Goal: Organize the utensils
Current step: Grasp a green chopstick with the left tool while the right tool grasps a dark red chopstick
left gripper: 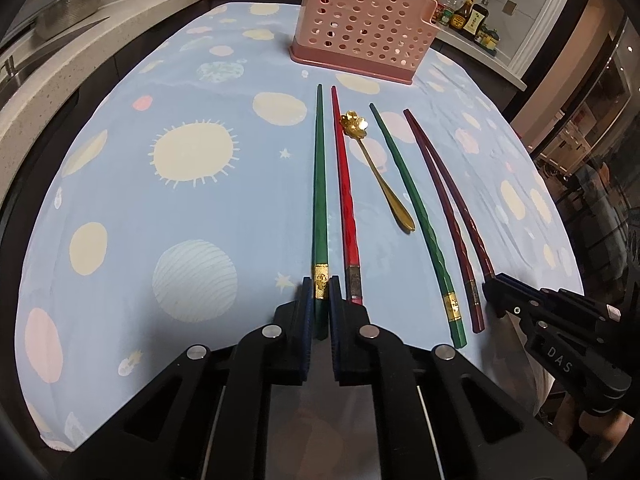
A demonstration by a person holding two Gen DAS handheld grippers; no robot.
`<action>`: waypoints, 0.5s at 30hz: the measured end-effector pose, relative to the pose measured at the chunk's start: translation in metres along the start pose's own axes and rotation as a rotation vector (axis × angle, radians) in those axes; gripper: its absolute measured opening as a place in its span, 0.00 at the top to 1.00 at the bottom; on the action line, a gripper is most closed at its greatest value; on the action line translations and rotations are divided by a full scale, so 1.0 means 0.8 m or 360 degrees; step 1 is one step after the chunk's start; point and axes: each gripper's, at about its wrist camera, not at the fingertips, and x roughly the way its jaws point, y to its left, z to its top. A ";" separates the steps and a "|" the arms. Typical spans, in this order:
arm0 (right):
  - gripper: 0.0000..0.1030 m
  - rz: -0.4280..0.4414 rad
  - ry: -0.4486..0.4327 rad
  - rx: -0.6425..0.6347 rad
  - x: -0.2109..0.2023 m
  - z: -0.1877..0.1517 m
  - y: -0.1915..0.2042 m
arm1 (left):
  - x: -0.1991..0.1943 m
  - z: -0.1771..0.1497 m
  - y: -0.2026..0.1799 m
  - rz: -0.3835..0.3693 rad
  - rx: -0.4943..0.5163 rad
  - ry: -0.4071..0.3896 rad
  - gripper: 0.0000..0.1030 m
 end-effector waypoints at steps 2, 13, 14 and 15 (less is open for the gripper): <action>0.93 0.0001 -0.0005 0.0003 -0.002 0.000 -0.001 | -0.003 0.000 -0.001 -0.0003 -0.0004 -0.0008 0.93; 0.93 -0.0009 -0.0134 0.0004 -0.038 0.006 -0.003 | -0.033 0.014 -0.002 -0.0012 -0.0021 -0.0084 0.93; 0.93 -0.0004 -0.0152 0.0010 -0.043 0.009 -0.003 | -0.037 0.016 -0.003 -0.0014 -0.0022 -0.0096 0.93; 0.93 0.0001 -0.0168 0.0017 -0.048 0.011 -0.004 | -0.040 0.018 -0.003 -0.0017 -0.0023 -0.0108 0.93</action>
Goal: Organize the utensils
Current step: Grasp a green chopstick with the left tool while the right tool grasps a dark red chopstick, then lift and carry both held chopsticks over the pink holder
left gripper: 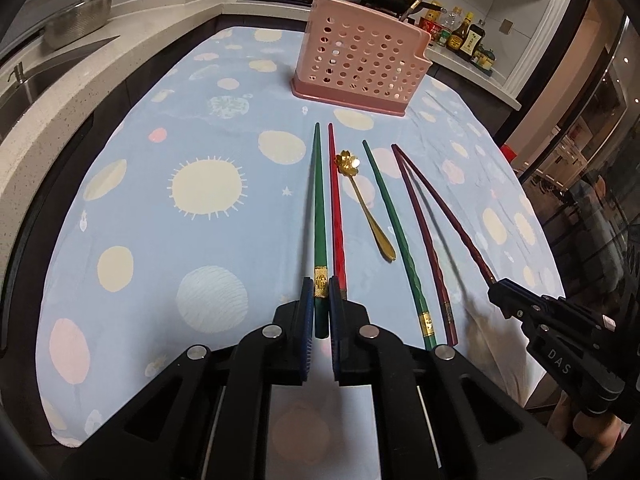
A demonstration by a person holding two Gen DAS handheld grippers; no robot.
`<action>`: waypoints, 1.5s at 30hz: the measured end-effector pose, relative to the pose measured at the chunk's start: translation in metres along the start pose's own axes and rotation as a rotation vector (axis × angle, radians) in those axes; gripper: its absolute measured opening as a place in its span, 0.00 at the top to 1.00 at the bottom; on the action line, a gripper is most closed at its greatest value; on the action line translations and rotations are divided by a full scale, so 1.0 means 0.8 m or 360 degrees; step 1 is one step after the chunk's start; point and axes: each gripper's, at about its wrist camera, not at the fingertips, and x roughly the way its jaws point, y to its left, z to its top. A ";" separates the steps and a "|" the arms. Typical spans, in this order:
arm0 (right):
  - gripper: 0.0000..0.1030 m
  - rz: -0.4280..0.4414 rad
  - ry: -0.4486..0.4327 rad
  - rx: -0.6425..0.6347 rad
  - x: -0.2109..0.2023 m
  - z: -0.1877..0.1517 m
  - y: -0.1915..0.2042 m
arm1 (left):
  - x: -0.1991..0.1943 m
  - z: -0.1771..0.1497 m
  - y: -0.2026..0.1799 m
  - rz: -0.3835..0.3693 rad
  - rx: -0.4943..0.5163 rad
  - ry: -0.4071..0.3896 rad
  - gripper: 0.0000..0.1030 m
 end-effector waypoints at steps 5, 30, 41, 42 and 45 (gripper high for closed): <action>0.93 0.0026 -0.0093 0.0050 -0.025 0.019 -0.007 | -0.023 0.017 -0.003 -0.0013 -0.0009 -0.0080 0.93; 0.93 0.0085 -0.0556 0.0157 -0.106 0.142 -0.036 | -0.106 0.137 -0.013 -0.0046 0.0004 -0.0497 0.93; 0.93 0.0146 -0.0659 0.0191 -0.115 0.194 -0.051 | -0.116 0.201 -0.028 -0.0049 0.0053 -0.0653 0.93; 0.93 0.0154 -0.0669 0.0194 -0.116 0.200 -0.052 | -0.119 0.209 -0.031 -0.0055 0.0063 -0.0674 0.93; 0.93 0.0177 -0.0709 0.0197 -0.119 0.221 -0.057 | -0.127 0.231 -0.041 -0.0084 0.0085 -0.0730 0.93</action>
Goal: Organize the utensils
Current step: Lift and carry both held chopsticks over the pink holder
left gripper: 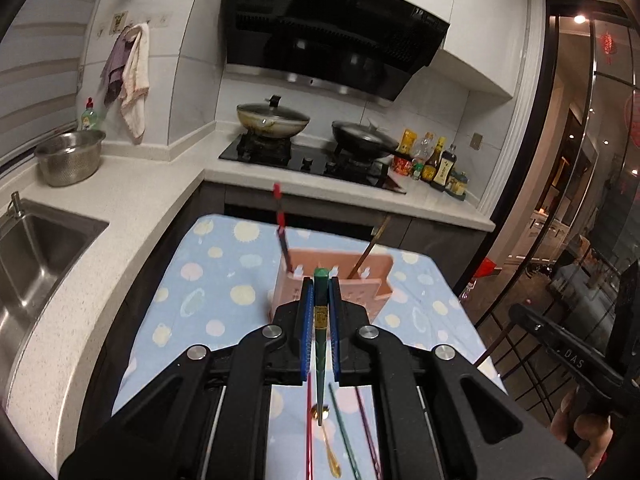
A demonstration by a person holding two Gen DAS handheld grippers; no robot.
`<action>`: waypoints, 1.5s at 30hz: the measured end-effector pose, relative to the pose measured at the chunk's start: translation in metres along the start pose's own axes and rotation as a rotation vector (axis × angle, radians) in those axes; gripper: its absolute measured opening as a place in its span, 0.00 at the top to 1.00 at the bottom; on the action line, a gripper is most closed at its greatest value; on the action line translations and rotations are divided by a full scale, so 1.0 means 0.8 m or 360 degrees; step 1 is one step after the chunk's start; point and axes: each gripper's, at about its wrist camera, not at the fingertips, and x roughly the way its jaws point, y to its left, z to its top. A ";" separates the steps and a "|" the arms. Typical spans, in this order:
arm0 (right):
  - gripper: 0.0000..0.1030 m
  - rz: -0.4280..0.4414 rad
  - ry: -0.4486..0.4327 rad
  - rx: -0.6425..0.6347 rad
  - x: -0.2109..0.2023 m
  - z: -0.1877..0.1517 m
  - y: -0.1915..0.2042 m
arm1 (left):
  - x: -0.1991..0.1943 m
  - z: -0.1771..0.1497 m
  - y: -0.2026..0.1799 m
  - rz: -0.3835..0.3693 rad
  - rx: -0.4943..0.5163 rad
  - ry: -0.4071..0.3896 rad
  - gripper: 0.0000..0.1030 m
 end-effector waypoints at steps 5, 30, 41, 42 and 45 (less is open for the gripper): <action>0.93 0.0067 -0.0075 0.0038 0.013 0.046 -0.003 | 0.010 0.042 -0.017 -0.0029 0.0038 -0.0102 0.93; 0.93 0.0216 -0.0224 0.0058 0.135 0.177 0.042 | 0.106 0.147 -0.004 0.0038 0.0078 -0.0236 0.93; 0.93 0.0202 -0.0257 -0.0003 0.145 0.187 0.057 | 0.104 0.166 -0.007 0.0016 0.0071 -0.0300 0.93; 0.93 0.0194 -0.0240 -0.0005 0.149 0.183 0.056 | 0.108 0.161 -0.005 0.0028 0.0072 -0.0287 0.93; 0.93 0.0147 -0.0179 -0.0025 0.165 0.168 0.053 | 0.122 0.148 0.002 0.0037 0.0055 -0.0235 0.93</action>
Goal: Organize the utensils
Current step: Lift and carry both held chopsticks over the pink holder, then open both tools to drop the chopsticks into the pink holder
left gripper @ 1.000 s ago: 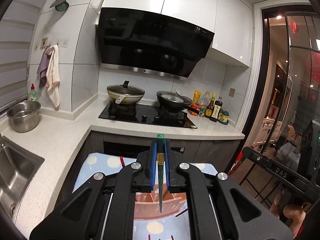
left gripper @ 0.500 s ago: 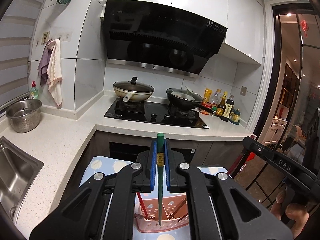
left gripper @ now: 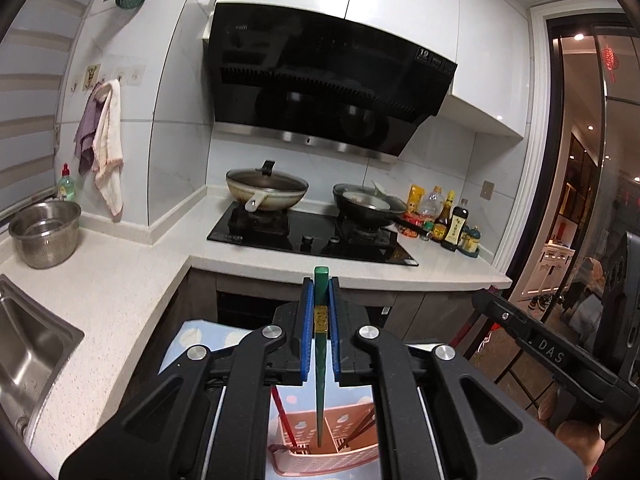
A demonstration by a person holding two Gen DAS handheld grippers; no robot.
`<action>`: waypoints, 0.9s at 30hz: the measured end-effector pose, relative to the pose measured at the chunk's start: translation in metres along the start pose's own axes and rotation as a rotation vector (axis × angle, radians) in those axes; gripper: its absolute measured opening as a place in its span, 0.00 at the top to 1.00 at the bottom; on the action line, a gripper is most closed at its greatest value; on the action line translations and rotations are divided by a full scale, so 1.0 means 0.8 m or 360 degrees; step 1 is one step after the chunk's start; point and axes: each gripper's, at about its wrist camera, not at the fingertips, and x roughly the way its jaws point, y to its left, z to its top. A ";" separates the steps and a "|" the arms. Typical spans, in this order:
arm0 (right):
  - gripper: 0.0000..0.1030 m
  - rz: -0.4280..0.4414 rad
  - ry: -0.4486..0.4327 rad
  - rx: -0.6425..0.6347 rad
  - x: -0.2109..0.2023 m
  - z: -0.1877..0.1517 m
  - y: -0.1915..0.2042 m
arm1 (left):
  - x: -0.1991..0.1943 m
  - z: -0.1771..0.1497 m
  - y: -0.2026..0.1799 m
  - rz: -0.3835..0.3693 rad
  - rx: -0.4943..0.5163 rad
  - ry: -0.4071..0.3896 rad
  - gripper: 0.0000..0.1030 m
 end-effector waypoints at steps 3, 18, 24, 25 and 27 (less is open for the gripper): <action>0.93 -0.0022 0.0070 0.0000 0.014 -0.014 -0.005 | 0.013 -0.013 0.009 0.0006 -0.0032 0.0060 0.93; 0.73 -0.0109 0.0109 -0.0010 -0.006 -0.040 -0.014 | 0.002 -0.030 0.021 0.0082 -0.0063 0.0084 0.67; 0.72 -0.0117 0.0167 -0.0067 -0.043 -0.072 -0.004 | -0.021 -0.054 0.014 0.0129 -0.0019 0.0140 0.66; 0.70 -0.0127 0.0177 -0.0076 -0.051 -0.081 -0.002 | -0.026 -0.059 0.012 0.0128 -0.0013 0.0149 0.65; 0.66 -0.0138 0.0202 -0.0091 -0.067 -0.099 0.001 | -0.036 -0.073 0.007 0.0119 0.0002 0.0176 0.62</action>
